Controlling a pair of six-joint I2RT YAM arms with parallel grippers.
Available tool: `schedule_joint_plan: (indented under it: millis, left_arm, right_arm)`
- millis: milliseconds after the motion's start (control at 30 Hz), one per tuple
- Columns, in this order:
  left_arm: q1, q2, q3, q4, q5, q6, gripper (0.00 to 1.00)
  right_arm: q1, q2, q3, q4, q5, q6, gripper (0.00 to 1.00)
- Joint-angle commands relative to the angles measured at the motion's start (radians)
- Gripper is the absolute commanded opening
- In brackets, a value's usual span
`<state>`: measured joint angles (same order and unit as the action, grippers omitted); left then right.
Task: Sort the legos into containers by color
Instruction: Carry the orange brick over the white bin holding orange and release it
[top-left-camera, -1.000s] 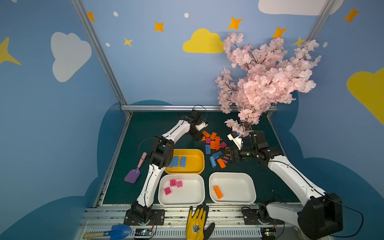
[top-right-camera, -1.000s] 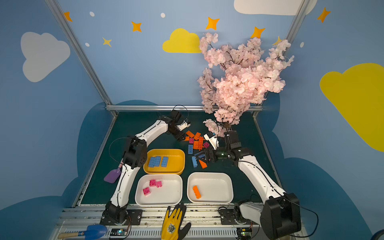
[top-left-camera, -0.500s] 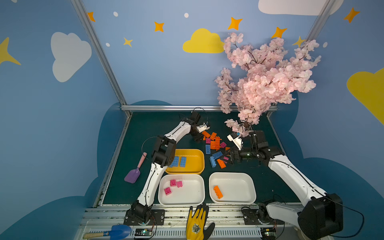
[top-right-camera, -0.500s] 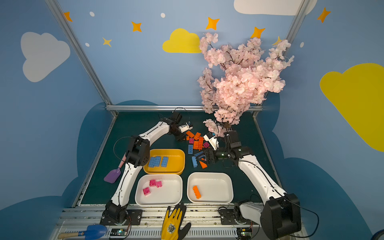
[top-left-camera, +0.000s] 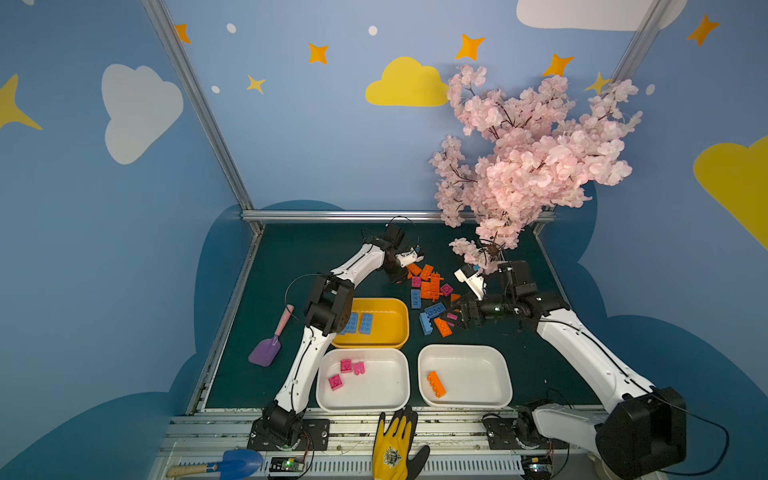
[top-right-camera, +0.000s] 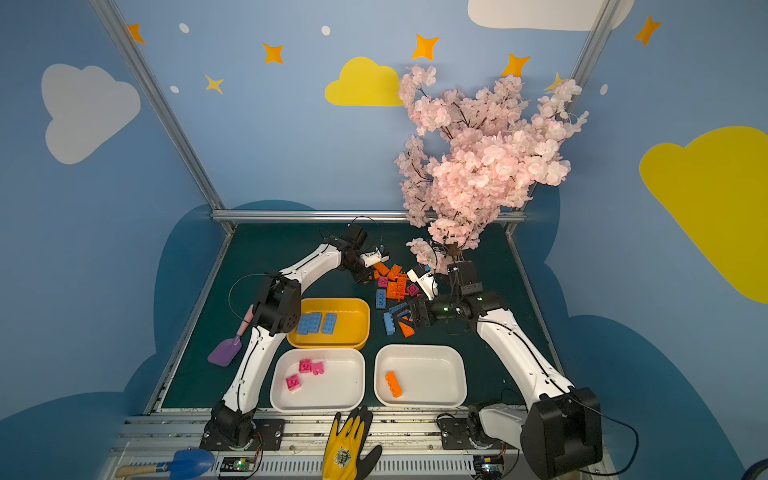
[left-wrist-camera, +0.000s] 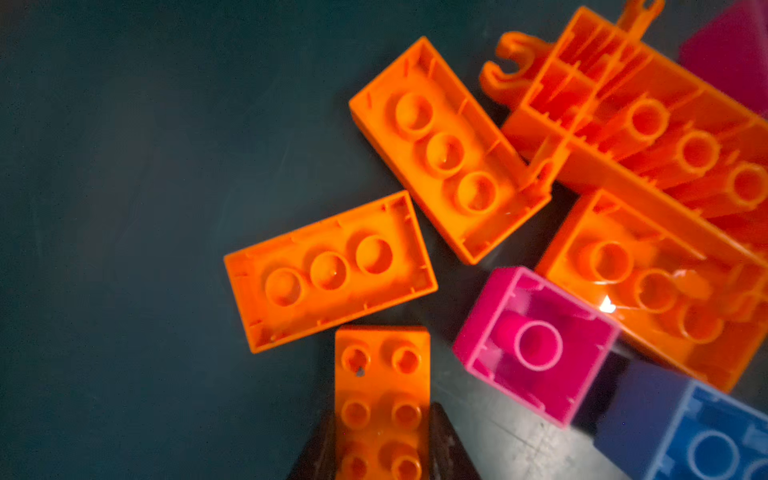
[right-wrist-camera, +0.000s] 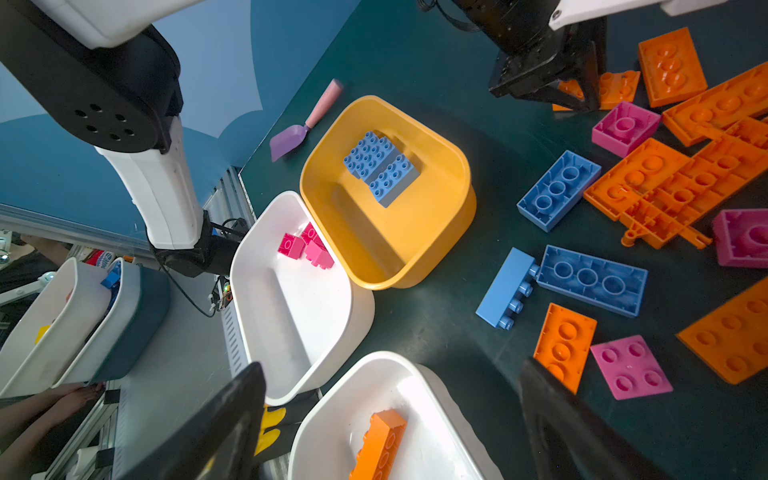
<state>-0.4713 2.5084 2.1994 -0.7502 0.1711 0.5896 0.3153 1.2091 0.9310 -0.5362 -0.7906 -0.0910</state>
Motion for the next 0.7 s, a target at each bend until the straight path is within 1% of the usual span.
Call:
schedule_joint_plan:
  millis: [0,67,133,333,467,667]
  left_arm:
    - [-0.006,-0.119,0.02,-0.095,0.056,-0.04,0.32]
    - [-0.019,-0.165,-0.002,-0.13,0.084,-0.068,0.32]
    - [-0.03,-0.232,-0.066,-0.136,0.115,-0.096,0.32]
    - [-0.099,-0.489,-0.376,-0.066,0.218,-0.166,0.32]
    - [-0.179,-0.643,-0.58,0.011,0.251,-0.167,0.32]
    - [-0.278,-0.772,-0.798,0.151,0.296,-0.169,0.3]
  right_arm:
    - [-0.007,-0.014,0.016,0.014,0.01,-0.007,0.93]
    - [-0.008,-0.011,0.011,0.028,0.015,-0.002,0.94]
    - [-0.014,-0.011,0.005,0.044,0.016,0.004,0.94]
    - [-0.031,-0.012,-0.015,0.059,-0.005,0.019,0.94]
    - [-0.048,-0.029,-0.037,0.071,-0.004,0.035,0.94]
    - [-0.079,-0.047,-0.051,0.073,-0.001,0.046,0.93]
